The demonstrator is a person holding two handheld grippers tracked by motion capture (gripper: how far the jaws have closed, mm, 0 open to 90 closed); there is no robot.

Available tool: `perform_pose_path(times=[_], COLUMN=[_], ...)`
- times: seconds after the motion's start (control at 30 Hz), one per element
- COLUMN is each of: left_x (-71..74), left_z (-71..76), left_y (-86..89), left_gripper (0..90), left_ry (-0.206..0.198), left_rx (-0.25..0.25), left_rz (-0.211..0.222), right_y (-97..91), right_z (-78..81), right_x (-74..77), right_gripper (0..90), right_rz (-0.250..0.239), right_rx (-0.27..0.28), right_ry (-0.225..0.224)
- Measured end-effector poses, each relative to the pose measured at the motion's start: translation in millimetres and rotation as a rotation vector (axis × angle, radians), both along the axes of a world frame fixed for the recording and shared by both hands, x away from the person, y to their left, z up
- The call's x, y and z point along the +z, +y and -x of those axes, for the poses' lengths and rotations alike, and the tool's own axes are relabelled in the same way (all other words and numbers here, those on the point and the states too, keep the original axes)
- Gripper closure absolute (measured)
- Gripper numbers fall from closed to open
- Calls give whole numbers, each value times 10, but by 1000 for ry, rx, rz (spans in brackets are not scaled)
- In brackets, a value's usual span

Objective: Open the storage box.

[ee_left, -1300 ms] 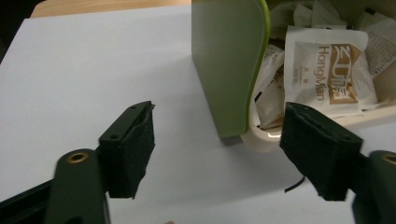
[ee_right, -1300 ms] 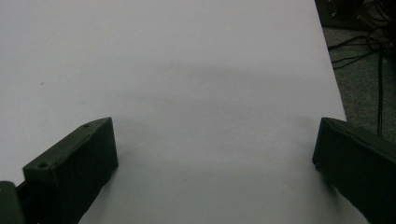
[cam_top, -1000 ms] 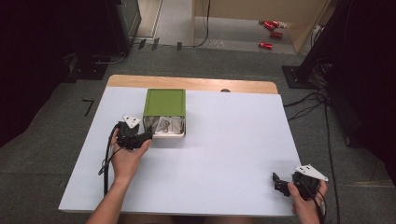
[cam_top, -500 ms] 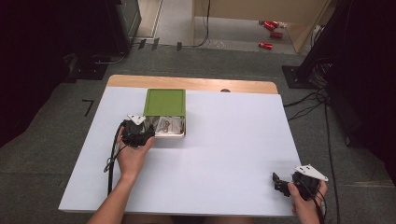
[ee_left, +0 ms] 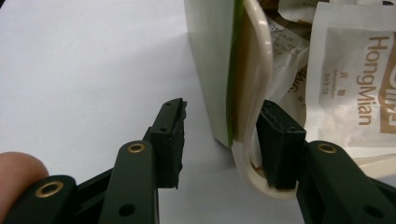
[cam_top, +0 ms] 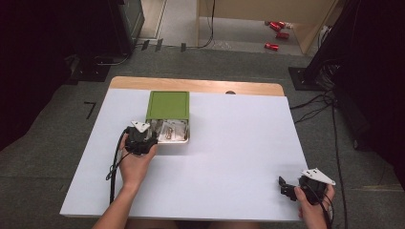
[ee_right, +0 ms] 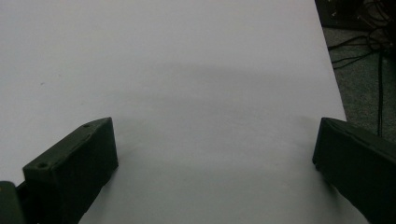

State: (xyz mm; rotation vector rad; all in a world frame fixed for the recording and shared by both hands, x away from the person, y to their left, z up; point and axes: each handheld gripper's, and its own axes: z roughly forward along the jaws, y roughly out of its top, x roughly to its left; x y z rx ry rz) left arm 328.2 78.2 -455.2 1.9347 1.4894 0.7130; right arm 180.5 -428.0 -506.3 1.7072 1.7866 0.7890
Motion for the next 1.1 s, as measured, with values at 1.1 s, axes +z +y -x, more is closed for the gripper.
perform_pose_path(times=[1.1], left_x=[170], left_z=[329], left_y=[139], left_gripper=[715], left_ry=[-74], left_rx=[-48], left_rz=[122], right_y=[0], right_z=[0], right_x=[0], right_gripper=[0], right_rz=[0], right_rx=[0], right_ry=[0])
